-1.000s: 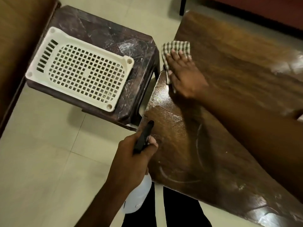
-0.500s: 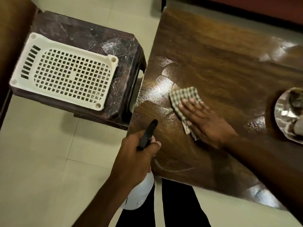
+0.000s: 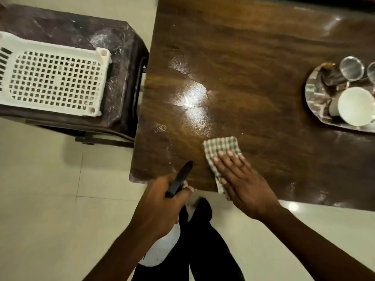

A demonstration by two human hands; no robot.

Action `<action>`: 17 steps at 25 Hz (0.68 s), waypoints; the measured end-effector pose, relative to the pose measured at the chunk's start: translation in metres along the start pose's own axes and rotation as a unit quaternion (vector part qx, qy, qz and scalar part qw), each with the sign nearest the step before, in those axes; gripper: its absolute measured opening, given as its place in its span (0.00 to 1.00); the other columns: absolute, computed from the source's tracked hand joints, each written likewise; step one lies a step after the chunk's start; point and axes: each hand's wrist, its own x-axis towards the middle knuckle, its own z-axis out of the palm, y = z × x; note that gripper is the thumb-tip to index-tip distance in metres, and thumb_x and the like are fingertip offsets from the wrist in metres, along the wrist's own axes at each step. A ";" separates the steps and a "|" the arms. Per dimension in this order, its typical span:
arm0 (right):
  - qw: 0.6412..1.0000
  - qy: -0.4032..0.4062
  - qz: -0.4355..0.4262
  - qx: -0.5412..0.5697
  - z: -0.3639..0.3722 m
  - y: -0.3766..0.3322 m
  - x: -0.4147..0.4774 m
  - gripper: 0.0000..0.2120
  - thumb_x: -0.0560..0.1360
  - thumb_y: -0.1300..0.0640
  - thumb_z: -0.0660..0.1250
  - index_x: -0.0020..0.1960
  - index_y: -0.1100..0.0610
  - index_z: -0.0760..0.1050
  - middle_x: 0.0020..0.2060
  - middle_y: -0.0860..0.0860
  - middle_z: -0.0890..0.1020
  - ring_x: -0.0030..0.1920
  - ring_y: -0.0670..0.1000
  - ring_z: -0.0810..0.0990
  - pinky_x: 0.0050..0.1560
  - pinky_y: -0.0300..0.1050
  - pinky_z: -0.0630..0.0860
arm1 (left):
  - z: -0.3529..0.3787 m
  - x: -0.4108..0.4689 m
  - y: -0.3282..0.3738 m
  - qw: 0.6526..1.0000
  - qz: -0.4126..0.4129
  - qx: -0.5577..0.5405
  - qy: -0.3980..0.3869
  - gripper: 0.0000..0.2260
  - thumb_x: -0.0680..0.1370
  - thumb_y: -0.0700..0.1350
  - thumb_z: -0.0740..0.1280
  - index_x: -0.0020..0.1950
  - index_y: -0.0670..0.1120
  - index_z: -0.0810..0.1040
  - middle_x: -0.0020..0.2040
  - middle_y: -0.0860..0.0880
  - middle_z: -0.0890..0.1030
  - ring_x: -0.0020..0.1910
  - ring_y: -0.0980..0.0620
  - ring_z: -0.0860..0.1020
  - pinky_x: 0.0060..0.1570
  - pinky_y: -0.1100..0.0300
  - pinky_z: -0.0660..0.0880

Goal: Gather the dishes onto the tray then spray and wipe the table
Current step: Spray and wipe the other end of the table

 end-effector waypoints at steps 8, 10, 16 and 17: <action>0.927 0.124 0.319 0.155 0.040 -0.141 0.022 0.34 0.86 0.48 0.52 0.88 0.57 0.45 0.87 0.56 0.46 0.87 0.58 0.42 0.84 0.64 0.51 | 0.020 -0.043 -0.029 0.999 0.037 -0.013 0.025 0.12 0.73 0.48 0.72 0.43 0.38 0.82 0.35 0.29 0.78 0.23 0.43 0.73 0.27 0.55 0.71; 0.981 0.027 0.149 0.119 0.038 -0.159 0.021 0.38 0.82 0.43 0.50 0.88 0.56 0.45 0.87 0.54 0.41 0.87 0.57 0.38 0.85 0.61 0.47 | 0.018 -0.052 -0.036 0.998 0.043 -0.002 0.045 0.13 0.74 0.48 0.73 0.43 0.37 0.81 0.33 0.31 0.78 0.22 0.44 0.73 0.27 0.56 0.71; 0.999 0.019 0.030 0.023 0.025 -0.079 0.007 0.31 0.87 0.51 0.55 0.88 0.51 0.51 0.87 0.49 0.52 0.87 0.50 0.49 0.85 0.54 0.50 | 0.003 -0.063 -0.056 0.996 0.055 -0.032 0.068 0.08 0.78 0.46 0.74 0.45 0.42 0.83 0.39 0.33 0.82 0.21 0.44 0.73 0.28 0.56 0.72; 0.996 0.024 0.077 0.032 0.023 -0.083 0.007 0.30 0.88 0.49 0.53 0.88 0.52 0.50 0.87 0.49 0.50 0.87 0.49 0.47 0.86 0.54 0.50 | -0.001 -0.063 -0.059 0.994 0.063 -0.031 0.079 0.06 0.79 0.45 0.74 0.44 0.43 0.84 0.39 0.33 0.82 0.21 0.44 0.74 0.28 0.56 0.73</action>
